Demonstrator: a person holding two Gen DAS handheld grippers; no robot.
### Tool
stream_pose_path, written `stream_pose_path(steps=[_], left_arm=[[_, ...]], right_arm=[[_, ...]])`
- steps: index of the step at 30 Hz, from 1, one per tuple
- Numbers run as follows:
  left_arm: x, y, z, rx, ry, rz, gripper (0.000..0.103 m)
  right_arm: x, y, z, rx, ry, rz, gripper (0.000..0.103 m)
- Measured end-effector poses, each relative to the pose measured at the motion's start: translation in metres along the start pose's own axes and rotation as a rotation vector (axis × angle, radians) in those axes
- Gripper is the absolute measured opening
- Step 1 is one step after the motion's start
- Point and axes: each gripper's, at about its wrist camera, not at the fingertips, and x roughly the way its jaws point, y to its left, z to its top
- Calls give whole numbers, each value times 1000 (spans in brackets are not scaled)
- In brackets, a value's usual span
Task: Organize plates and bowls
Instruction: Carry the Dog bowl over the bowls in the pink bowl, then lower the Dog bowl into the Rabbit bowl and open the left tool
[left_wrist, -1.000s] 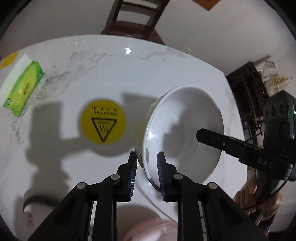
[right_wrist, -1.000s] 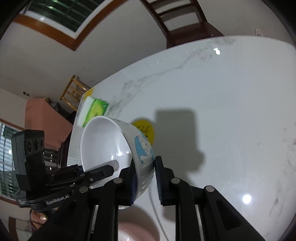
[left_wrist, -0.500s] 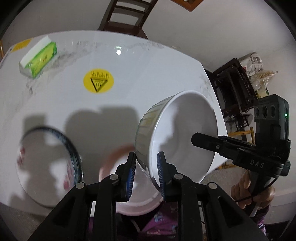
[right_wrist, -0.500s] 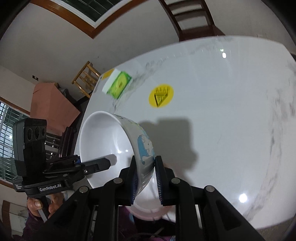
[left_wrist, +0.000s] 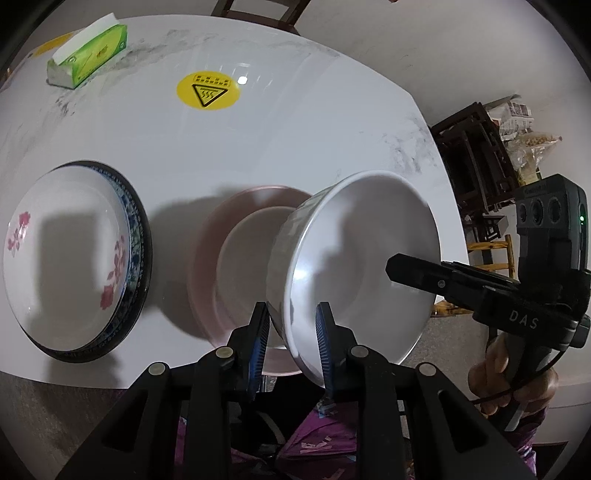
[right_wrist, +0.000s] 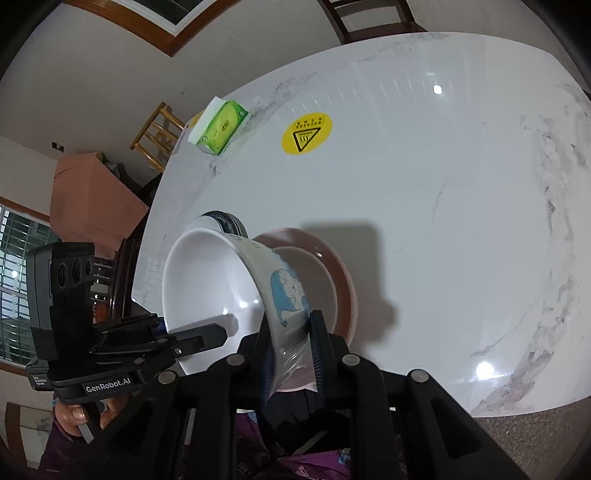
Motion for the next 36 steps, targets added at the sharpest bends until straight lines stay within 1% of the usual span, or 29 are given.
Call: stream_pose_path(steps=[7,16,29,33,35,36], left_arm=[[14,11,-1,-21,32,6,22],[26,17,1,-27,53,12,22],[29,16,1,-29,46,24,22],[28,13,1,-23,41,28,27],[28,13,2,-19,41,28,34],[27,12,2,-18,36,29,36]], right_arm=[[14,-2,-2,2,27,-16,19],[20,-8,-4,11,44,-19,19],[22,-10,-5,20,50,-12,19],[24,-12,-4,28,55,-6,19],[26,-13,-4,31,58,-10,20],[27,-14,-3,30,58,-14,22]])
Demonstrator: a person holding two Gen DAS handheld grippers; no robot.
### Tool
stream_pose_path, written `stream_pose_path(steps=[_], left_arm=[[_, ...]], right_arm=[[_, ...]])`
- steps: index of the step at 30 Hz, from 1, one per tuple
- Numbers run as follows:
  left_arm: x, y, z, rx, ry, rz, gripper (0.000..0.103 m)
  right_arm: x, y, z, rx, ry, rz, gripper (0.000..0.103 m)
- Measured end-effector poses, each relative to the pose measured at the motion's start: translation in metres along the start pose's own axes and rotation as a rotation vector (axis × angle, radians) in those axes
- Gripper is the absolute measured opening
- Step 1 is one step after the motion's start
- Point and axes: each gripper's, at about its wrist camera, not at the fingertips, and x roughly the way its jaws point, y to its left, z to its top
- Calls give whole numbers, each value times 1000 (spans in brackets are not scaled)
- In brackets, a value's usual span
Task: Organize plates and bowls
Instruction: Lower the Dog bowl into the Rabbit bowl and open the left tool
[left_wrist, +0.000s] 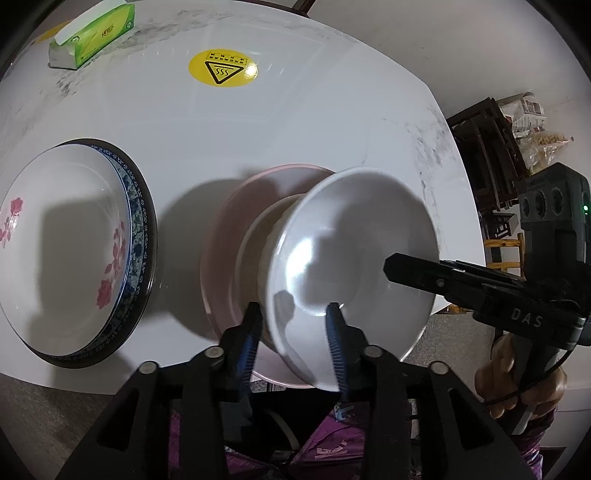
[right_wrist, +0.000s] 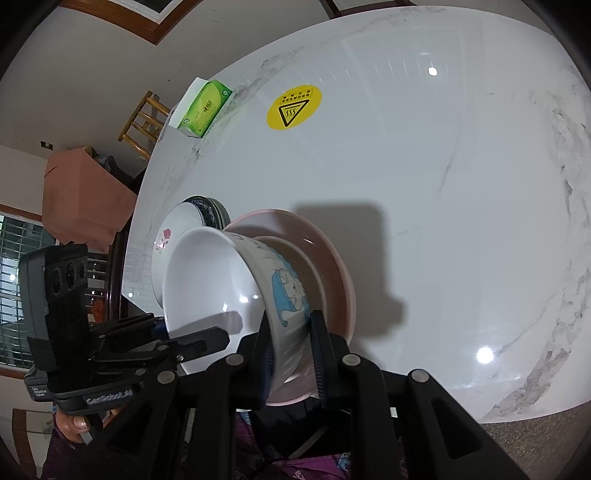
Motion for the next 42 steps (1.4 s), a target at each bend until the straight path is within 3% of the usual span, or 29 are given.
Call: stream_pose_path(steps=[4,5,9,18,23,27,33,35,42], left_arm=[[-3,-4,1,19,-25,31,59],[-5,-4,1,19,-37,33,60],[-8,0,3,12,-46,22,60],[-14,-2,-1,27,-75,52,62],[-22,4,-3,19,-101,57,65],[-24,9,-5,8,-107,57,65],[-25,11,-8,11,-115,72,67],[-26,12,-9,13,-122,81,71],[-40,22,-13,56,-223,165,72]], right_arm=[[3,-1,0,2,2,0,27],[3,-1,0,4,0,4,27],[-2,0,1,0,-14,14,27],[-25,10,-3,-92,-133,-84,27],[-26,9,-6,-120,-154,-91,12],[-17,7,-9,-119,-139,-93,8],[-2,4,-13,-112,-97,-81,8],[-2,-3,-11,-72,-86,-39,11],[-38,-25,-23,20,-203,38,11]])
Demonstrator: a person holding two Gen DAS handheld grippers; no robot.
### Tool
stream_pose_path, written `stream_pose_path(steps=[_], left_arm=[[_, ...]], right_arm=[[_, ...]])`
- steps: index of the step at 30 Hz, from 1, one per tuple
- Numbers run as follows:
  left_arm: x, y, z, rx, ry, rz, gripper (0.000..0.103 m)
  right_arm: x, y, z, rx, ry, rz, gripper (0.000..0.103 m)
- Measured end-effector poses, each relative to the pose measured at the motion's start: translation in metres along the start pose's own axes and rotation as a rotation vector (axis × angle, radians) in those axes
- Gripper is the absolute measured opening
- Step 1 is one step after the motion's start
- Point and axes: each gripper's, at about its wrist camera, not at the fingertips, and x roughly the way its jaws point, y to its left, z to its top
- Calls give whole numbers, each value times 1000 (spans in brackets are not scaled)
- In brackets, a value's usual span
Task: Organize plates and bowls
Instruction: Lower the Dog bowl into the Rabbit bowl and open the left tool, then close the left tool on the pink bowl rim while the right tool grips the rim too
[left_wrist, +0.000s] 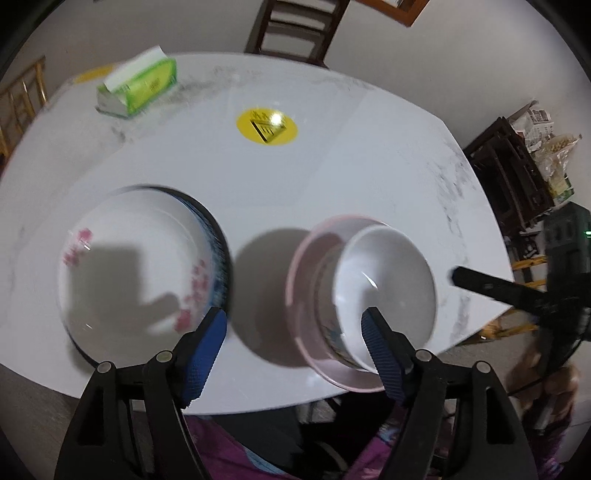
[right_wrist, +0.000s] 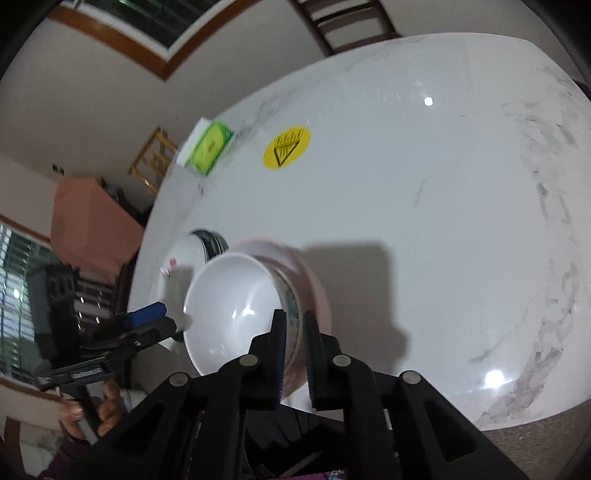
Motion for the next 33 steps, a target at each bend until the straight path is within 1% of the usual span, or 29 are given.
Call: stream_pose_path(steps=[5,7,9,10,11,13,16,18,20,23,26,30,33], left_arm=[[4,7,-8,38,-3,18,71],[7,10,-13,37,11,3,70],[12,14,-15,21,31,-36,64],[16,17,-15,11,47,-51,56],[20,20,-14,-5,69,-76,52],[27,23,-15,-42,99,-124,52],[36,28,-16,-77,122,-148,41],[38,30,-17,-98,126,-174,40],[40,30,-17,-104,123,-175,41],[42,29,-19,-111,125,-176,40],[42,27,-18,-121,125,-153,41],[40,18,-18,-69,106,-100,40],[41,16,-18,-70,112,-99,40]], right_arm=[[-4,-7,-18,22,-2,13,11],[-1,-11,-22,35,5,22,11],[1,-14,-25,49,8,31,11],[3,-15,-26,59,13,40,12],[5,-15,-25,64,15,49,12],[9,-14,-25,69,20,59,12],[15,-14,-25,71,25,48,12],[16,-15,-25,69,28,42,12],[20,-17,-24,69,32,20,12],[27,-19,-22,79,50,36,12],[30,-18,-18,72,53,27,12],[33,-15,-12,62,70,15,12],[35,-8,-8,41,84,-21,12]])
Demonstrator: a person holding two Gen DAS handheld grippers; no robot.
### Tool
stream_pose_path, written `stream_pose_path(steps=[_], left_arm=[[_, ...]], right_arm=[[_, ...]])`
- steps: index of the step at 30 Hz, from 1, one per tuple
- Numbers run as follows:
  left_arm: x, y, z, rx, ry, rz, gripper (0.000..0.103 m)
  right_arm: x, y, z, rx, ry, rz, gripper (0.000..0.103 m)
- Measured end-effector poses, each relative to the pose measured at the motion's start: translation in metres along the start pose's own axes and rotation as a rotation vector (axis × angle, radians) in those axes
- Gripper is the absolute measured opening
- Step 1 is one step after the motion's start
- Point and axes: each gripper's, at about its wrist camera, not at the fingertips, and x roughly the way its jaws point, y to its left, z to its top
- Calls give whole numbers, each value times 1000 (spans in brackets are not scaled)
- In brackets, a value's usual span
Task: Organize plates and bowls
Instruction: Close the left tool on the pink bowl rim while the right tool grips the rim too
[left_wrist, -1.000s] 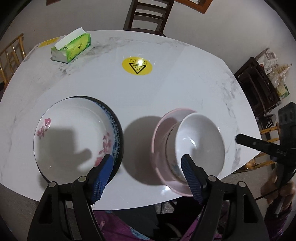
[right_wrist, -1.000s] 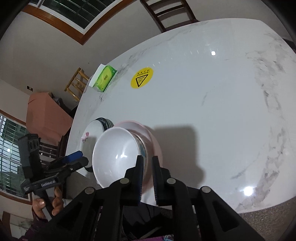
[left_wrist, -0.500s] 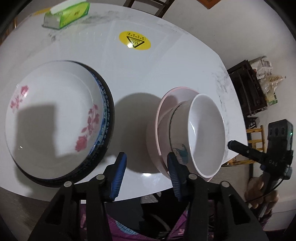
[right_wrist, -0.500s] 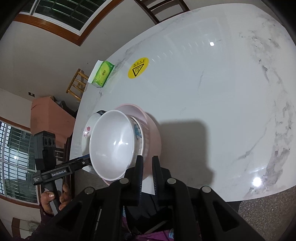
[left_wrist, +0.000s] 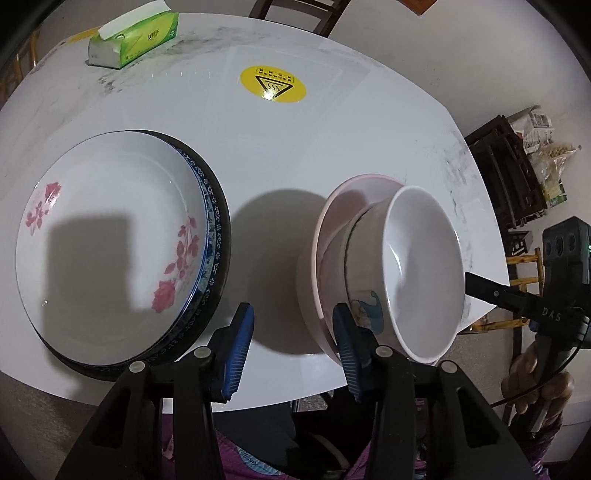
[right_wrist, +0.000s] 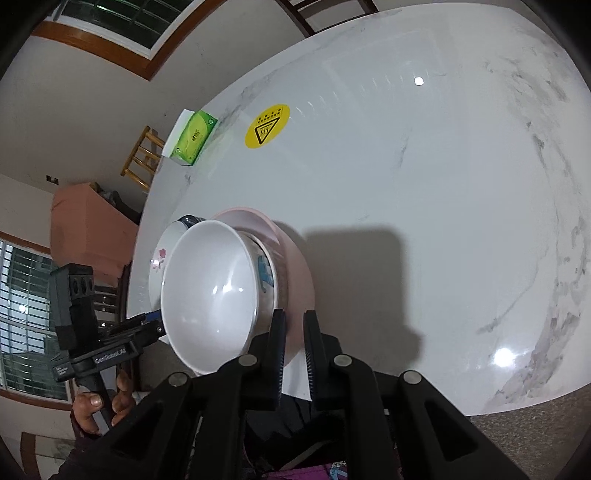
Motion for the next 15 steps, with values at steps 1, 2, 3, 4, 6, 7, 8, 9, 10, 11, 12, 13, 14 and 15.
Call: stream_pose_path(steps=[1,2,3,4,6,7,8,9,10,11,12,13,14,15], left_arm=[[1,1,0,-6,3,-1,42],[2,1,0,-18,9,-1,45],[3,3,0,-27,13,1,46],[3,3,0,-35,16,1,48],[4,2,0,-34,18,12,51],[4,1,0,-34,21,26,56],[5,0,0,-39,25,40,60],[7,2,1,-46,29,46,62],[9,4,2,-55,36,50,66],[10,6,2,-64,43,54,70],[12,7,3,-71,47,55,71],[11,9,1,-71,44,54,71],[11,7,0,-64,33,59,71],[9,10,0,-53,21,61,69]], right_arm=[[2,2,1,-7,8,-16,12],[5,5,3,-11,20,-36,12],[8,7,4,-15,28,-51,12],[11,9,5,-24,36,-73,12],[14,13,8,-43,39,-112,12],[15,14,9,-43,43,-122,12],[17,13,10,-39,46,-128,12],[17,12,10,-36,46,-130,12],[17,10,10,-29,43,-127,12],[17,9,10,-25,40,-124,13],[16,7,9,-22,37,-120,13],[16,6,8,-22,32,-113,14],[16,5,8,-23,31,-109,14],[17,5,8,-27,31,-106,14]])
